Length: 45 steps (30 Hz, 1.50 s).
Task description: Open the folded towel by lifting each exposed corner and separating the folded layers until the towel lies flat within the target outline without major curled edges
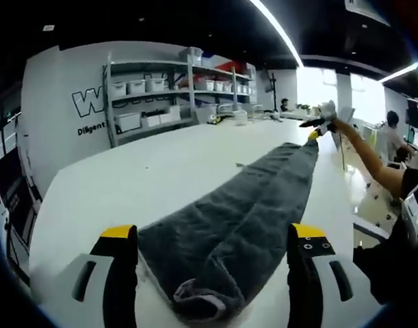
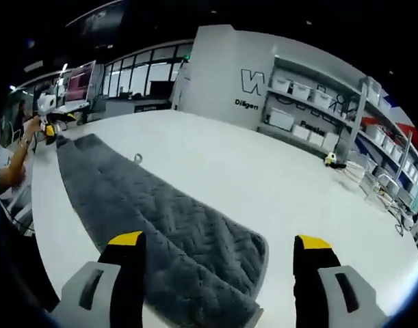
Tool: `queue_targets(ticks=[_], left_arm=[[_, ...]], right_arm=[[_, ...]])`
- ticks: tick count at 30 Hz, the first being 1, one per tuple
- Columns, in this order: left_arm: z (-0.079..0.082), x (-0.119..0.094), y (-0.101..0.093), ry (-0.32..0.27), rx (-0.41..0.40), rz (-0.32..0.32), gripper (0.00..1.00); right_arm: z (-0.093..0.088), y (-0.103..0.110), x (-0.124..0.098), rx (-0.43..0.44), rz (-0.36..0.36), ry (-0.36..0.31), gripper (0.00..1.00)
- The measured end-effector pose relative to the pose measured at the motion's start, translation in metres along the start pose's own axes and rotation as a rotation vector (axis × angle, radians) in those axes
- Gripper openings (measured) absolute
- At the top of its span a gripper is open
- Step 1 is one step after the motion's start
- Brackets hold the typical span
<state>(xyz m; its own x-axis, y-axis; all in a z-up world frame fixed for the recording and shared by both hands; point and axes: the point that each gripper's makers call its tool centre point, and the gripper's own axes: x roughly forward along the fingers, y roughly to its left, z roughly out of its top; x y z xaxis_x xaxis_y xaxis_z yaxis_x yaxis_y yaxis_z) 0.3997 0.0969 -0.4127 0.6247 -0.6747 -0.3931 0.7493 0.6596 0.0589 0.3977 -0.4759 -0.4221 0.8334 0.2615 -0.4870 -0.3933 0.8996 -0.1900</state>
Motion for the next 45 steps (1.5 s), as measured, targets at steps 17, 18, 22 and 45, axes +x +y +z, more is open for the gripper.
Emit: queue_targets(ticks=[17, 18, 22, 45], left_arm=[[-0.025, 0.04, 0.069, 0.127, -0.004, 0.136, 0.72], [-0.026, 0.041, 0.072, 0.131, -0.003, 0.143, 0.7], [-0.03, 0.045, 0.087, 0.146, 0.005, 0.178, 0.61], [-0.053, 0.067, 0.107, 0.236, 0.054, 0.175, 0.27]], right_arm=[[-0.012, -0.017, 0.028, 0.047, -0.008, 0.06, 0.99], [-0.011, -0.018, 0.029, 0.046, -0.01, 0.059, 0.99], [-0.011, -0.02, 0.03, 0.046, -0.014, 0.055, 0.99], [-0.001, -0.024, 0.03, 0.021, -0.03, 0.052, 0.97]])
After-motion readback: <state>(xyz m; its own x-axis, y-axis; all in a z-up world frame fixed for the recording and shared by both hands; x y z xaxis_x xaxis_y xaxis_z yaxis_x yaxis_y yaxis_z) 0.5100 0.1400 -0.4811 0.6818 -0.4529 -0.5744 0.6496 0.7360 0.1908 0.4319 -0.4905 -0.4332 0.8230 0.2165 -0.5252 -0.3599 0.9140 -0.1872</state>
